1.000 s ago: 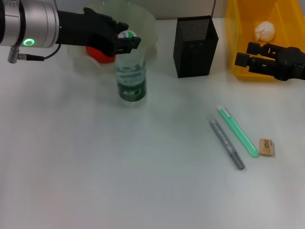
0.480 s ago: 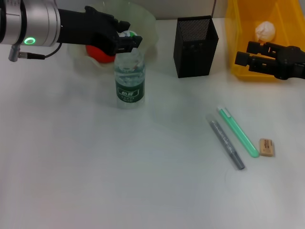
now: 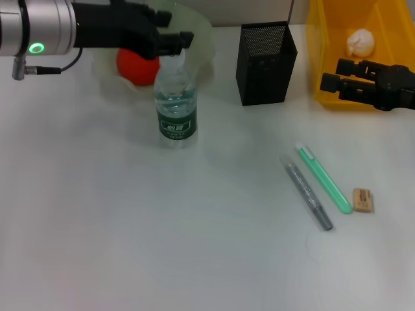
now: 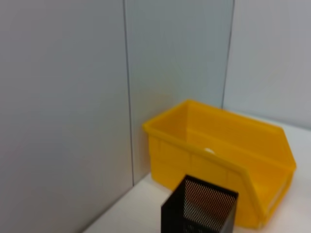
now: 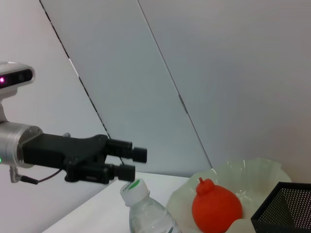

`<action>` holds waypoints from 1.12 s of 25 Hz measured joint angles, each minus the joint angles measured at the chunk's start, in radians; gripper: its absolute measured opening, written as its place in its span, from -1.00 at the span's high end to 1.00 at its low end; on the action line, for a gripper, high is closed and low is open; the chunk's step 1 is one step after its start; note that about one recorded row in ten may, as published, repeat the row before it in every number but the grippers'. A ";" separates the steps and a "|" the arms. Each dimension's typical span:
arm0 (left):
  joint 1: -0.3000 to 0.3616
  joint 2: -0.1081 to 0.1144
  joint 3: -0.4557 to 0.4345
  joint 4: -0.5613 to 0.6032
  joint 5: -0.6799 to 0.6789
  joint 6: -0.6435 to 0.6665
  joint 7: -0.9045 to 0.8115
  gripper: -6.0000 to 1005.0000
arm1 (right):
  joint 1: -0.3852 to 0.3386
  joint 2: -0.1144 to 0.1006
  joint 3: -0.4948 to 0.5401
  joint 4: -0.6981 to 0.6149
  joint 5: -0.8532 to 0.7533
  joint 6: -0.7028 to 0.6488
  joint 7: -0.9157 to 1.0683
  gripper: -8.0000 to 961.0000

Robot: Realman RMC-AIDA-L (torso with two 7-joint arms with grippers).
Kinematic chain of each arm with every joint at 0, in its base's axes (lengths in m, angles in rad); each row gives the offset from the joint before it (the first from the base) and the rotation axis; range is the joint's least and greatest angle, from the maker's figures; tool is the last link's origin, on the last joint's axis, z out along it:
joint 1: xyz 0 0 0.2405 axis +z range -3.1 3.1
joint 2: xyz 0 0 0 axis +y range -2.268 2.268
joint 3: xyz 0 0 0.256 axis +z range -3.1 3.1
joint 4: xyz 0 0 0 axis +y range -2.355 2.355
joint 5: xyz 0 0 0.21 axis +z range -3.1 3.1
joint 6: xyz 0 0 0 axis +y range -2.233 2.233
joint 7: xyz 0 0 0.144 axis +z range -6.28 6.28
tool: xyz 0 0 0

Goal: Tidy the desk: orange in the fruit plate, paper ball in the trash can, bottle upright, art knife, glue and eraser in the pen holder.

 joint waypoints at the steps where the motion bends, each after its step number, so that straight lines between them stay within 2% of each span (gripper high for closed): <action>1: 0.013 0.000 -0.004 -0.003 -0.041 -0.013 0.023 0.02 | -0.001 0.000 0.000 0.000 0.000 0.000 0.000 -0.65; 6: 0.090 -0.001 0.014 -0.026 -0.296 -0.011 0.217 -0.13 | -0.002 0.000 0.000 0.000 0.000 0.000 0.001 -0.65; 7: 0.090 -0.001 0.014 -0.026 -0.296 -0.011 0.217 -0.18 | -0.002 0.000 0.000 0.000 0.000 0.000 0.007 -0.65; 9: 0.134 -0.001 0.054 -0.101 -0.485 0.022 0.369 -0.23 | 0.001 -0.004 -0.004 -0.010 -0.004 0.000 0.055 -0.65; 10: 0.134 -0.001 0.054 -0.101 -0.485 0.022 0.369 -0.23 | 0.001 -0.004 -0.004 -0.010 -0.004 0.000 0.055 -0.65; 11: 0.155 -0.002 0.091 -0.190 -0.602 0.073 0.498 -0.23 | 0.002 -0.007 -0.008 -0.033 -0.022 0.000 0.107 -0.65; 12: 0.155 -0.002 0.091 -0.190 -0.602 0.073 0.498 -0.23 | 0.002 -0.007 -0.008 -0.033 -0.022 0.000 0.107 -0.65; 13: 0.161 -0.004 0.125 -0.277 -0.686 0.112 0.604 -0.23 | 0.004 -0.008 -0.009 -0.053 -0.043 0.000 0.143 -0.65; 14: 0.161 -0.004 0.125 -0.277 -0.686 0.112 0.604 -0.22 | 0.007 -0.008 -0.009 -0.072 -0.062 0.000 0.175 -0.65; 16: 0.150 -0.004 0.178 -0.417 -0.784 0.137 0.724 -0.22 | 0.025 0.000 -0.010 -0.153 -0.158 0.000 0.298 -0.65; 17: 0.150 -0.004 0.178 -0.417 -0.784 0.137 0.724 -0.22 | 0.025 0.000 -0.010 -0.153 -0.158 0.000 0.298 -0.65; 19: 0.114 -0.006 0.199 -0.551 -0.831 0.136 0.788 -0.21 | 0.046 0.017 -0.013 -0.257 -0.276 -0.003 0.428 -0.65; 20: 0.114 -0.006 0.199 -0.551 -0.831 0.136 0.788 -0.21 | 0.046 0.017 -0.013 -0.257 -0.276 -0.003 0.428 -0.65; 21: 0.103 -0.007 0.200 -0.580 -0.839 0.137 0.798 -0.21 | 0.064 0.036 -0.017 -0.345 -0.372 -0.011 0.526 -0.65; 22: 0.090 -0.007 0.200 -0.612 -0.849 0.137 0.810 -0.21 | 0.064 0.036 -0.017 -0.345 -0.372 -0.011 0.526 -0.65; 24: 0.060 -0.008 0.201 -0.695 -0.870 0.137 0.845 -0.21 | 0.085 0.057 -0.058 -0.468 -0.508 -0.019 0.685 -0.65; 28: 0.050 -0.008 0.201 -0.724 -0.873 0.133 0.860 -0.21 | 0.109 0.061 -0.135 -0.550 -0.618 -0.045 0.830 -0.65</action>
